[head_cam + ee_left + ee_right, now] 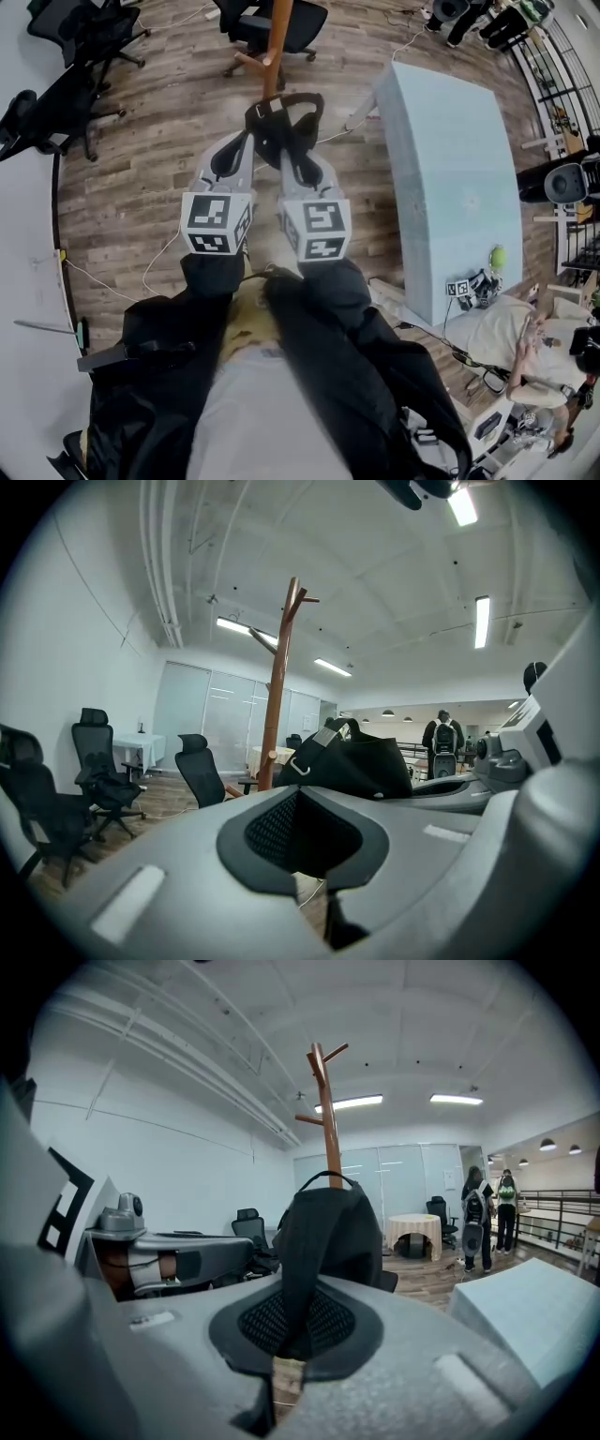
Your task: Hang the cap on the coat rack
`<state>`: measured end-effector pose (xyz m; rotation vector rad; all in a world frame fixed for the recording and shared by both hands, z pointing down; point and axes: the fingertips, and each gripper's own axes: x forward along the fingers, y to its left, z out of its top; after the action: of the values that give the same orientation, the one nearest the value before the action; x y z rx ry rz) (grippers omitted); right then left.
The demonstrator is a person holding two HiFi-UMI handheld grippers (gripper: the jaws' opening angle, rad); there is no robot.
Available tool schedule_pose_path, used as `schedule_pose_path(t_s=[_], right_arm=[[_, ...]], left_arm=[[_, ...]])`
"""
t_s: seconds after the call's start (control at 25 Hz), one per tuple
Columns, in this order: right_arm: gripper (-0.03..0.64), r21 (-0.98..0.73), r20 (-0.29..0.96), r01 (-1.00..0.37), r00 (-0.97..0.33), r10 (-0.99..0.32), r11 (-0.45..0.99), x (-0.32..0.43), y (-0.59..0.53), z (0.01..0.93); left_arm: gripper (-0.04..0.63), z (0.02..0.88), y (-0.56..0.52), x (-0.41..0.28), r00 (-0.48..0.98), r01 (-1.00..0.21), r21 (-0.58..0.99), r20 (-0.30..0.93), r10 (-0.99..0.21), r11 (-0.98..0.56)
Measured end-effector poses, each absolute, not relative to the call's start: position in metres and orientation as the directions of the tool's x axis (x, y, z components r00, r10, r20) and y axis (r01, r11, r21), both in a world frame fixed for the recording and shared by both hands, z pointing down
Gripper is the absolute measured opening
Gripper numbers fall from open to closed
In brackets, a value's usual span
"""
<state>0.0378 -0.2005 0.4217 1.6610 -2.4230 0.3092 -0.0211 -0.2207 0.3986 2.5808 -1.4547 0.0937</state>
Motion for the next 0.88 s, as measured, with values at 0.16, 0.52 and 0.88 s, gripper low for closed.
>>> schedule_pose_path(t_s=[0.16,0.52,0.88], right_arm=[[0.006,-0.059,0.281,-0.937,-0.345,-0.895,0.343,0.024,-0.222,0.424],[0.006,-0.052,0.307,-0.957,-0.288,-0.907,0.286,0.007,-0.267,0.43],[0.006,-0.065,0.344,-0.964,-0.264,-0.901,0.257,0.0,-0.296,0.444]], left_arm=[[-0.002,0.4,-0.244,-0.033,0.529,-0.848,0.134,0.144,-0.836,-0.514],[-0.002,0.408,-0.284,-0.061,0.557,-0.829,0.165,0.15,-0.817,-0.534],[-0.002,0.419,-0.313,-0.067,0.58,-0.813,0.194,0.172,-0.796,-0.55]])
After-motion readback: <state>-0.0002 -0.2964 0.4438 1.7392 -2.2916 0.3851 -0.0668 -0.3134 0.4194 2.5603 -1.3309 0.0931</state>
